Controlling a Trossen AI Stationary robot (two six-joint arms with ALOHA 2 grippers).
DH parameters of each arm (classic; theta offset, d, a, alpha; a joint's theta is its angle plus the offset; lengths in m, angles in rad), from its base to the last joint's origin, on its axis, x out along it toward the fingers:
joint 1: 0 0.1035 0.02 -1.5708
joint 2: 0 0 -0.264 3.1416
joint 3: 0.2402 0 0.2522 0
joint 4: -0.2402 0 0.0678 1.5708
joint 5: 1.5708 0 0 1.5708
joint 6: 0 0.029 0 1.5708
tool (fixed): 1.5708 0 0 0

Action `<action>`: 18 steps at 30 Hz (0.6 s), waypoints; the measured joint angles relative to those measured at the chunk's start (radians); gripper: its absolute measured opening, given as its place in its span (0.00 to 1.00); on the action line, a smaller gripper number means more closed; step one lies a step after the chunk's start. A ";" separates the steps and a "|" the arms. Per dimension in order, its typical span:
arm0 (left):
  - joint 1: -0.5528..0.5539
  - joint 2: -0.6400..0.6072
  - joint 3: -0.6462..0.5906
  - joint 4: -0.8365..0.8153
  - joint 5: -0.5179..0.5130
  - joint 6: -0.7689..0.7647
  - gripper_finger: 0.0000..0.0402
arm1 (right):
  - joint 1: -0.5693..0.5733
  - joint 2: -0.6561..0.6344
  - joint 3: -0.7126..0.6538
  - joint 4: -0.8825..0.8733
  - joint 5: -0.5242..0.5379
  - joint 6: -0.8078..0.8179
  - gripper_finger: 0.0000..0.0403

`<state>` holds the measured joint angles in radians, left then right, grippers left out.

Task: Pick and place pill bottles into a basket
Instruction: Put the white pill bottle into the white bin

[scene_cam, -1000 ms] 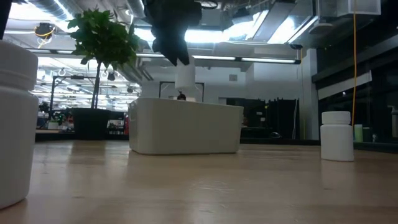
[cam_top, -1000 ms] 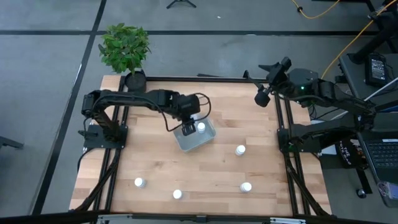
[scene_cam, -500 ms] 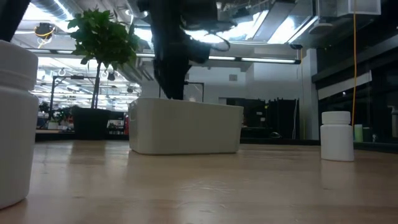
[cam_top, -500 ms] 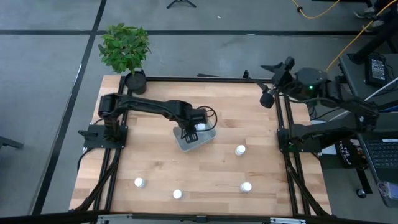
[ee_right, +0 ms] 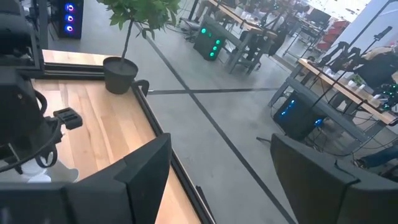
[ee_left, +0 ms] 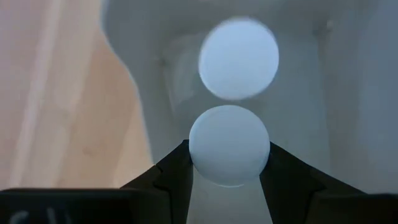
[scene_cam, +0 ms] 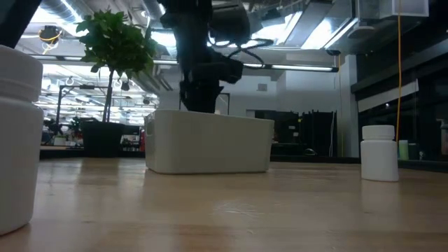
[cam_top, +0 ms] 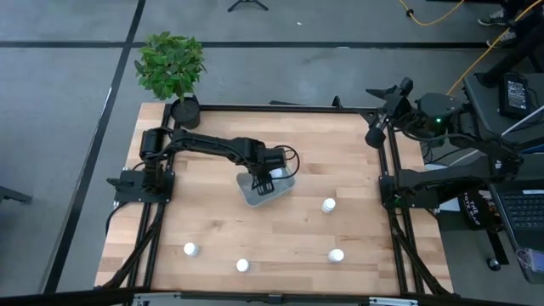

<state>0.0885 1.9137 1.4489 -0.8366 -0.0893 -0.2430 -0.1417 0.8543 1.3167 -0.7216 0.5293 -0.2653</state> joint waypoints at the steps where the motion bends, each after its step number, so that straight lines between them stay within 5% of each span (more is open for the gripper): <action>1: 0.001 0.000 -0.009 0.003 0.010 -0.003 0.37 | 0.000 -0.001 0.000 -0.001 0.000 0.000 0.68; 15: 0.009 -0.001 -0.031 0.027 0.003 -0.047 0.46 | 0.000 0.000 0.000 -0.007 0.000 -0.005 0.68; 18: 0.023 -0.004 -0.032 0.015 0.067 -0.082 0.47 | 0.000 0.000 0.000 -0.007 0.000 -0.005 0.68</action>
<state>0.1114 1.9099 1.4174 -0.8215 -0.0218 -0.3245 -0.1418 0.8547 1.3167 -0.7285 0.5297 -0.2703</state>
